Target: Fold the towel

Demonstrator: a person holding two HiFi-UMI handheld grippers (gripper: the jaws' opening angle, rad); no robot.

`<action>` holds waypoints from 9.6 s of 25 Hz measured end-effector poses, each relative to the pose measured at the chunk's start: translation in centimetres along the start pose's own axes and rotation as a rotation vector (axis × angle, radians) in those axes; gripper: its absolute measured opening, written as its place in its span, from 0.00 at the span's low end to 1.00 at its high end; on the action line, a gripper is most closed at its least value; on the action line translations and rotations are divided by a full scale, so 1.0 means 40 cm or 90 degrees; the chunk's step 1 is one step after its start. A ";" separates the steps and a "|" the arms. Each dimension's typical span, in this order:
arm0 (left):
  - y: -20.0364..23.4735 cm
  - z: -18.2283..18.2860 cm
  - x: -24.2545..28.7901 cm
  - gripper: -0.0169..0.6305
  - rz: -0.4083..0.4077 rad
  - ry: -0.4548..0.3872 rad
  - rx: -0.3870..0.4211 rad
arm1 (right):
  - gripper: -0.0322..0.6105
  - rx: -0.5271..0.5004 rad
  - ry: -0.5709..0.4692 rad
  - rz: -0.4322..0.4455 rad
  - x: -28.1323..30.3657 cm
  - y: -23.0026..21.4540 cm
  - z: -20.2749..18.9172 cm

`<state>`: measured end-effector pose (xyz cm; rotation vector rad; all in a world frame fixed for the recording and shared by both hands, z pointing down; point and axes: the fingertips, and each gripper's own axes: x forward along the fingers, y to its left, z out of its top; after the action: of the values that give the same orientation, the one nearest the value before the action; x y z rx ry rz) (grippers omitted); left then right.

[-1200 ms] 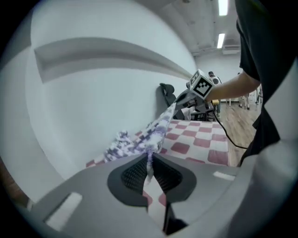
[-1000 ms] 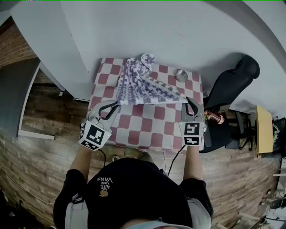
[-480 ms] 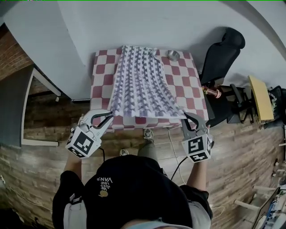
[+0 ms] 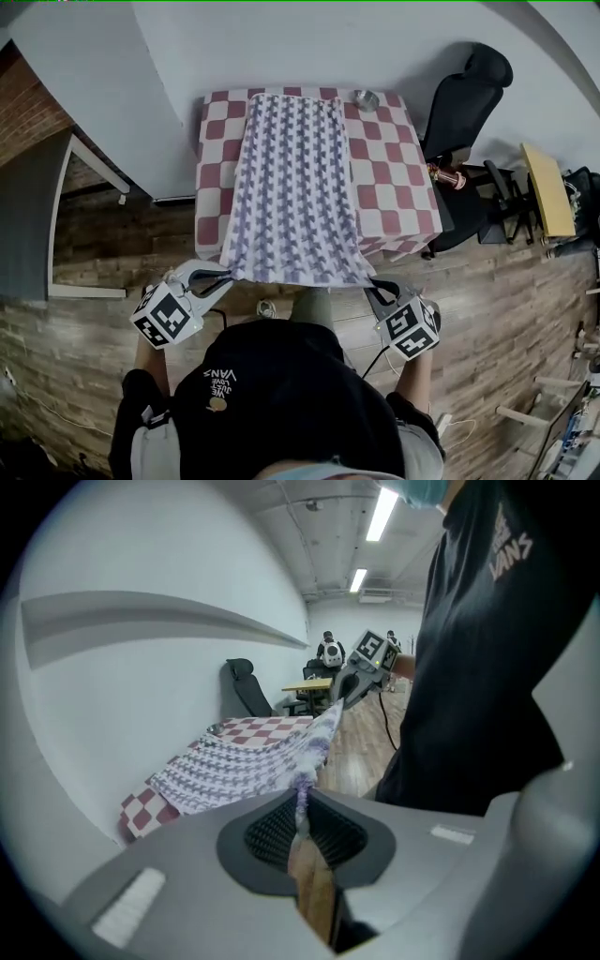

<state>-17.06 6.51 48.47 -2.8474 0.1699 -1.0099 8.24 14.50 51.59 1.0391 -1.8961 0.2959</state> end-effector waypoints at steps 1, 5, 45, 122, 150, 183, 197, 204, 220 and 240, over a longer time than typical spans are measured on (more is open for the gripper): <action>-0.007 -0.004 -0.009 0.07 -0.010 0.004 -0.001 | 0.08 -0.007 0.003 0.010 -0.005 0.009 0.004; 0.012 -0.001 -0.019 0.07 -0.011 -0.011 0.004 | 0.08 -0.006 -0.021 0.001 -0.021 -0.019 0.041; 1.213 -0.092 0.651 0.08 0.448 0.044 -0.147 | 0.08 0.088 -0.022 -0.141 0.862 -1.061 0.375; 0.179 -0.218 0.084 0.05 -0.020 -0.144 -0.500 | 0.11 0.345 -0.146 0.210 0.185 -0.207 0.003; 0.727 -0.311 0.410 0.05 0.119 -0.025 -0.641 | 0.10 0.399 -0.027 0.173 0.632 -0.631 0.119; 0.682 -0.236 0.352 0.26 0.346 -0.059 -0.338 | 0.47 0.742 -0.197 0.002 0.569 -0.637 -0.023; 0.580 -0.368 0.476 0.26 0.263 0.053 -0.330 | 0.41 0.801 -0.131 0.101 0.641 -0.451 -0.013; 0.576 -0.370 0.486 0.26 0.260 0.037 -0.363 | 0.17 0.957 -0.279 0.184 0.611 -0.468 0.017; 0.483 -0.252 0.515 0.26 0.213 -0.028 -0.402 | 0.15 0.617 -0.165 -0.068 0.442 -0.515 -0.032; 0.364 -0.345 0.278 0.26 0.306 -0.050 -0.447 | 0.15 -0.049 -0.012 -0.015 0.634 -0.113 0.470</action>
<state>-18.19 -10.43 63.88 -3.1318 1.3671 -0.8405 -5.31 -12.80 61.03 1.0154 -1.8967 0.1990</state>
